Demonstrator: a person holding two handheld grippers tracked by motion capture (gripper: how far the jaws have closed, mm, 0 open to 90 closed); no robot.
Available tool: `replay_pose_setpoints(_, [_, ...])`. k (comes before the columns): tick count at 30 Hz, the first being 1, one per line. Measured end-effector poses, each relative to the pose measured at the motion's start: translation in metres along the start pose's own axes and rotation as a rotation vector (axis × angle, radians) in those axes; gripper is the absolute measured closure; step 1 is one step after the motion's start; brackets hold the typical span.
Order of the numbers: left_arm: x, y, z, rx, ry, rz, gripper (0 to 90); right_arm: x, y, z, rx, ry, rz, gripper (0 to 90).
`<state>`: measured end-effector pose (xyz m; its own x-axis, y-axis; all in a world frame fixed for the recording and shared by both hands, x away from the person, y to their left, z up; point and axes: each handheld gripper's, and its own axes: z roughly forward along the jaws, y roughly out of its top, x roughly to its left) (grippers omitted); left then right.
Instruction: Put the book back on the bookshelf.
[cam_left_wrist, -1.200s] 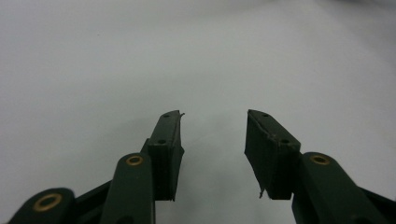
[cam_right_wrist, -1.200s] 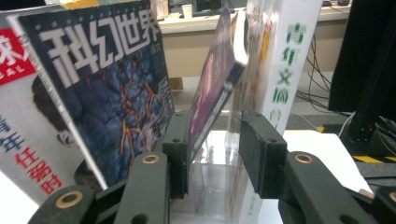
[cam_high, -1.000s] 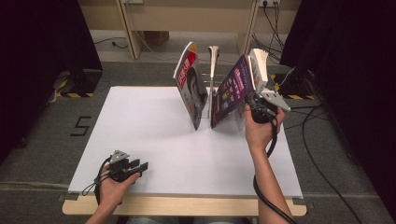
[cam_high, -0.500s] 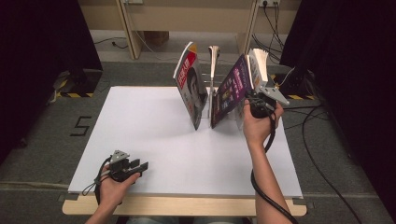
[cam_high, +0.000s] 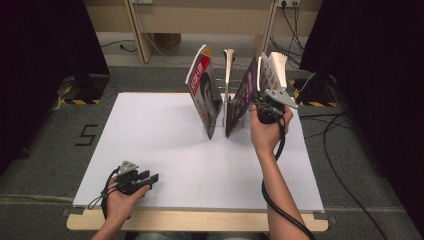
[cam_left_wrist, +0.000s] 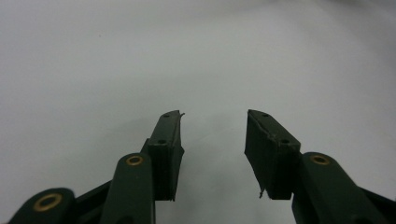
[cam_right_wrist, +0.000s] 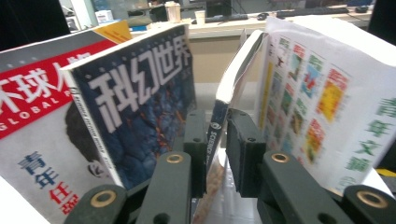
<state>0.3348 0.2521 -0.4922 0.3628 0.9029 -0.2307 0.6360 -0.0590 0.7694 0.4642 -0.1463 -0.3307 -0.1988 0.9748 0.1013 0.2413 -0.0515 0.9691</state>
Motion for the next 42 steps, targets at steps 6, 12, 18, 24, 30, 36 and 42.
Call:
replay_pose_setpoints(6, [0.000, 0.000, 0.000, -0.001, 0.001, 0.000, 55.3, 0.012, 0.002, 0.003, -0.003, 0.025, -0.021, 79.6])
replay_pose_setpoints(12, [0.000, 0.000, 0.000, -0.003, 0.000, 0.000, 55.3, 0.022, 0.003, 0.006, -0.006, 0.045, -0.033, 80.1])
replay_pose_setpoints(18, [0.001, 0.000, 0.000, -0.003, 0.000, 0.000, 55.4, 0.032, 0.004, 0.009, -0.004, 0.064, -0.048, 80.2])
replay_pose_setpoints(24, [0.000, 0.000, 0.000, -0.003, -0.001, 0.000, 55.3, 0.040, 0.005, 0.011, 0.001, 0.080, -0.062, 80.3])
replay_pose_setpoints(30, [0.000, 0.000, 0.000, -0.002, -0.002, 0.001, 55.3, 0.048, 0.002, 0.015, 0.020, 0.097, -0.086, 80.6])
replay_pose_setpoints(36, [0.001, 0.001, -0.001, -0.003, 0.000, -0.001, 55.3, 0.053, 0.001, 0.019, 0.031, 0.110, -0.095, 80.3])
replay_pose_setpoints(42, [0.001, 0.001, -0.001, -0.004, 0.000, 0.000, 55.3, 0.058, 0.001, 0.021, 0.036, 0.123, -0.106, 79.0])
